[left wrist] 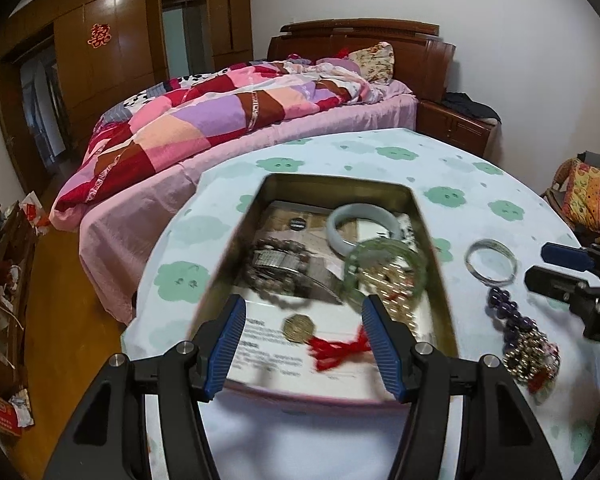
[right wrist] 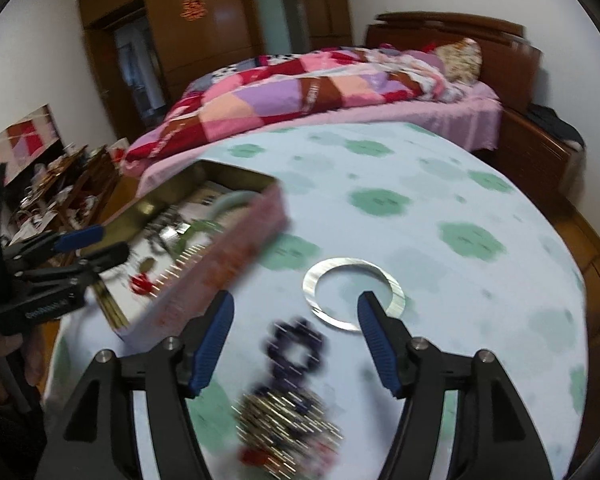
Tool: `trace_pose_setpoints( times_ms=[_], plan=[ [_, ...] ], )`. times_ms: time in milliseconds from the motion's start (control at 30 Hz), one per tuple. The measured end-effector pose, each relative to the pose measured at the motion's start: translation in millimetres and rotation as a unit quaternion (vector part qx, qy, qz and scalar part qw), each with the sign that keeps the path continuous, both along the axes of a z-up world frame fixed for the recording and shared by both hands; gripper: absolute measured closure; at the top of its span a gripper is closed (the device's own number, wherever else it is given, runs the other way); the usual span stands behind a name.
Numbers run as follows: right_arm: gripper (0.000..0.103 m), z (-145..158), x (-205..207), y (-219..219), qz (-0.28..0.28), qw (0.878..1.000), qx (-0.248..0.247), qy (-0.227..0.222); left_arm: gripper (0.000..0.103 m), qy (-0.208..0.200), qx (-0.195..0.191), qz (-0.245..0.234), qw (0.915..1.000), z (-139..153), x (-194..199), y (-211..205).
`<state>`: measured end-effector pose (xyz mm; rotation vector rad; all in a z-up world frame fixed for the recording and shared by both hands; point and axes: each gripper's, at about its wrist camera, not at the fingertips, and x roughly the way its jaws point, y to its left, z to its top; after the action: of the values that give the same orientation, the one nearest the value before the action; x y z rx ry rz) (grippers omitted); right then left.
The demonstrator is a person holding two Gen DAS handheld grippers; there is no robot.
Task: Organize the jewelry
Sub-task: 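Withdraw both open grippers from the tin back toward the remaining jewelry, then grasp the gold bead chain with the left gripper while the right gripper grasps the red-white tassel pendant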
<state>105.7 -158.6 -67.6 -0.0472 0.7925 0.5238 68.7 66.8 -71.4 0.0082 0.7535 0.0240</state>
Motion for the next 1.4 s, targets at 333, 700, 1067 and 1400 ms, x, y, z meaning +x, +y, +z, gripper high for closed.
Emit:
trace_pose_setpoints(
  times_ms=[333, 700, 1067, 1400],
  plan=[
    [0.036, -17, -29, -54, -0.056, 0.998, 0.0, 0.023, 0.042, -0.004, -0.001, -0.043, 0.9991, 1, -22, -42],
    [0.042, -26, -53, -39, -0.018, 0.999, 0.006, 0.031, 0.042, 0.002, 0.018, -0.069, 0.9975, -5, -33, -69],
    [0.053, -38, -51, -46, -0.041, 0.996, -0.07, 0.023, 0.042, -0.005, 0.018, -0.069, 0.9974, -2, -37, -71],
    [0.058, -27, -41, -84, -0.1, 0.994, -0.034, 0.022, 0.042, -0.023, 0.023, -0.106, 0.9938, 7, -38, -91]
  ],
)
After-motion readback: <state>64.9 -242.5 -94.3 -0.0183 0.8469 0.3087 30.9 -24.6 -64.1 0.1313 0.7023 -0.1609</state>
